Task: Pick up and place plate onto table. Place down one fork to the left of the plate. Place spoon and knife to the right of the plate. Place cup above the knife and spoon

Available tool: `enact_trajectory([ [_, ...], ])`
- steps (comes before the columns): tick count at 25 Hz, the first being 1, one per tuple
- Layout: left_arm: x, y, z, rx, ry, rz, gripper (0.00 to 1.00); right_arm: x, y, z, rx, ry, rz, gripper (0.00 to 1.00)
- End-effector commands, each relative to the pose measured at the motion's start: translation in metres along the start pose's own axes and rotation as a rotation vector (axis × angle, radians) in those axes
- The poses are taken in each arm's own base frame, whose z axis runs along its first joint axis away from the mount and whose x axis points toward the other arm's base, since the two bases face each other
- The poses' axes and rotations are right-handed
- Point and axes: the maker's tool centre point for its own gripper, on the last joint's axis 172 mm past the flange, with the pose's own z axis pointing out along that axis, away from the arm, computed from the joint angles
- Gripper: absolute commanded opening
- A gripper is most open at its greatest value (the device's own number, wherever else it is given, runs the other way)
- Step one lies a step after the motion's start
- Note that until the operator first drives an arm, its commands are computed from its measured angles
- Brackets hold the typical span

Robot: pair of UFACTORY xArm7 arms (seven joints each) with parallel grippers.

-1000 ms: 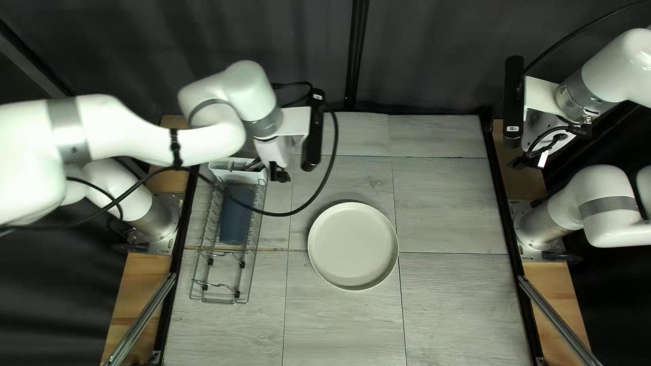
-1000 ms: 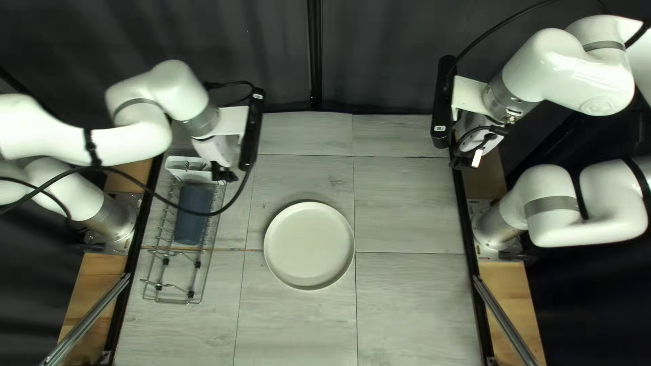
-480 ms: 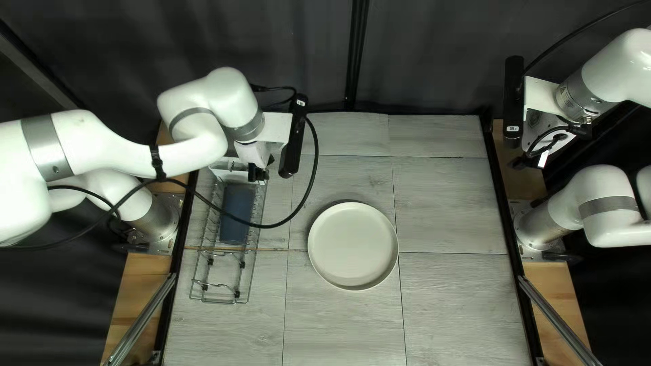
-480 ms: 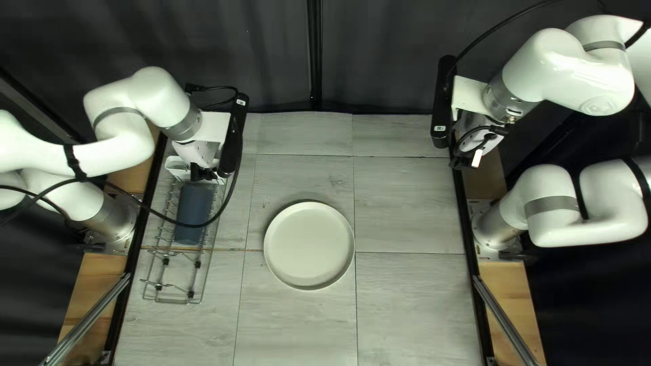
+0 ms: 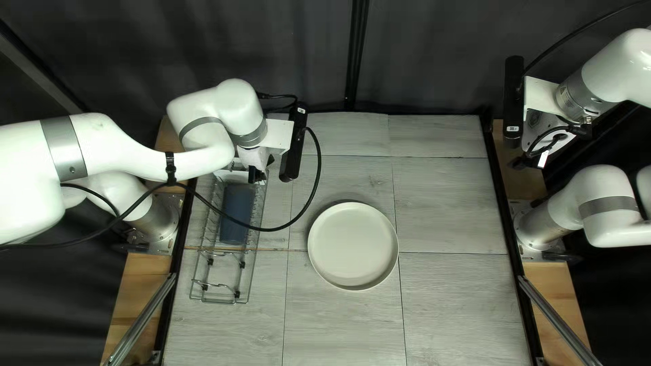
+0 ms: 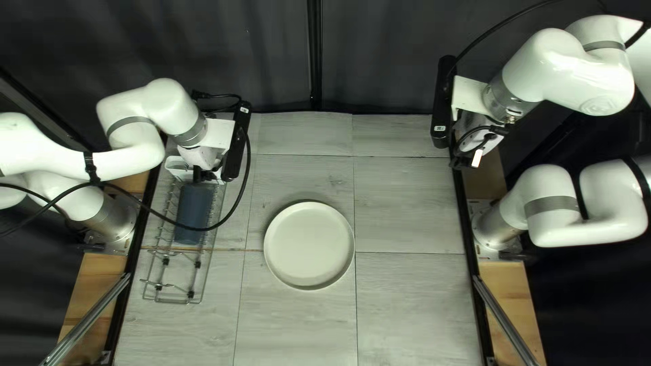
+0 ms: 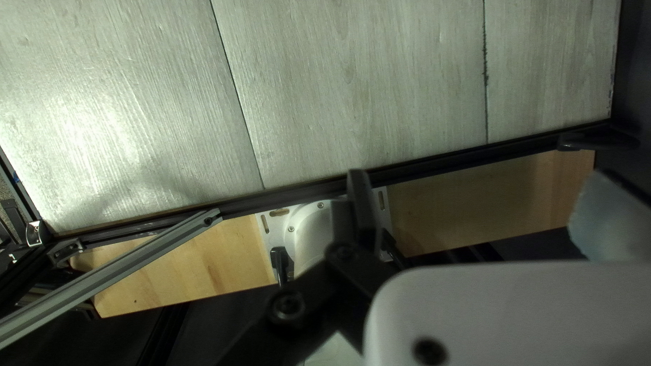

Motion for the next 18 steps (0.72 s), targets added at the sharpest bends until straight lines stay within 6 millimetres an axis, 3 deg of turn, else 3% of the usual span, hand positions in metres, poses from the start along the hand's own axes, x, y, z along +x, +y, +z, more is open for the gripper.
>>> enact_trajectory([
  [1, -0.001, 0.007, -0.017, -0.01, 0.045, 0.052, 1.0, 0.0, 0.0, 0.0, 0.0, 0.0, 0.0, 1.0],
  [3, 0.004, 0.012, -0.027, -0.03, 0.082, 0.098, 1.0, 0.0, 0.0, 0.0, 0.0, 0.0, 0.0, 1.0],
  [18, 0.004, 0.012, -0.027, -0.03, 0.082, 0.098, 1.0, 0.0, 0.0, 0.0, 0.0, 0.0, 0.0, 1.0],
])
